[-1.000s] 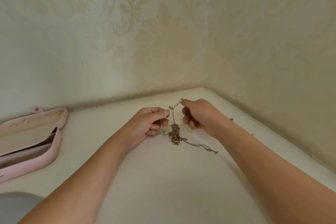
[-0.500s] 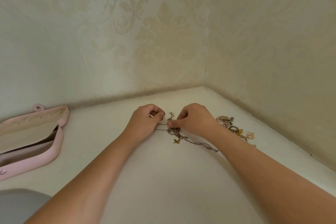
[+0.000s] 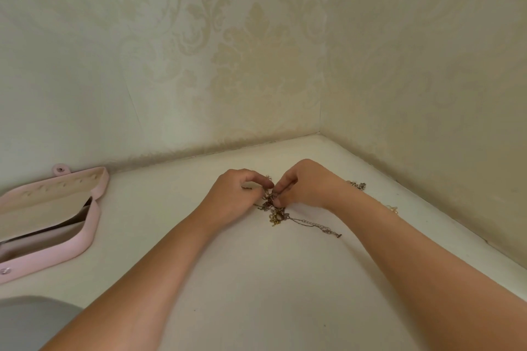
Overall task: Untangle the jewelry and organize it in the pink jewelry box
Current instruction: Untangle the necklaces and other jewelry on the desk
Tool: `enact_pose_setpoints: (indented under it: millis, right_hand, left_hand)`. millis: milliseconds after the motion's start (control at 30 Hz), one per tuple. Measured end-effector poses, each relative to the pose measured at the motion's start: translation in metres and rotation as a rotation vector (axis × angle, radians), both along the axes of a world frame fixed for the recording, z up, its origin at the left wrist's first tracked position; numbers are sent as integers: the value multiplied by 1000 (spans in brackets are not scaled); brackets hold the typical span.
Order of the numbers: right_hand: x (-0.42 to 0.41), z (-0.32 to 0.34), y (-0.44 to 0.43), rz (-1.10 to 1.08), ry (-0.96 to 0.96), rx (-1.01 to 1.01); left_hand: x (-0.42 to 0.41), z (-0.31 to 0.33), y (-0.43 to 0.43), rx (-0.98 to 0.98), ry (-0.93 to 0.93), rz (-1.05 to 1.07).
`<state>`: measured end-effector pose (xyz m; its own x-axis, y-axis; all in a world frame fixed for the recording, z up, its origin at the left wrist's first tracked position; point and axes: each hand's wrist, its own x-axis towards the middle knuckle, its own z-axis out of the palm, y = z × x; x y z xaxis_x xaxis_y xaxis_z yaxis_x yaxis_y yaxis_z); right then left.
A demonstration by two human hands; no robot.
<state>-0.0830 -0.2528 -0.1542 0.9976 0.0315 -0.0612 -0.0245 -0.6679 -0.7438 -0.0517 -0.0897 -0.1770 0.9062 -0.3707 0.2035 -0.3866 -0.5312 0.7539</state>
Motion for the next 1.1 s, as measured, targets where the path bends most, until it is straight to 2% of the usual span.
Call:
enact_pose_setpoints:
  millis: [133, 400, 667, 800, 900, 1100]
  right_hand:
    - [-2, 1, -1, 10, -37, -61]
    - [1, -2, 2, 71, -147, 54]
    - [-1, 1, 6, 51, -338, 53]
    - [-2, 0, 6, 46, -387, 38]
    - [-1, -1, 6, 36, -330, 125]
    - [1, -2, 5, 96, -38, 395]
  left_hand:
    - [-1, -1, 1, -12, 71, -34]
    - [-1, 4, 4, -148, 65, -53]
    - [-2, 6, 4, -300, 189, -132]
    - [-1, 7, 2, -279, 172, -84]
    - [-2, 7, 0, -252, 104, -44]
    - [-3, 6, 1, -268, 56, -78]
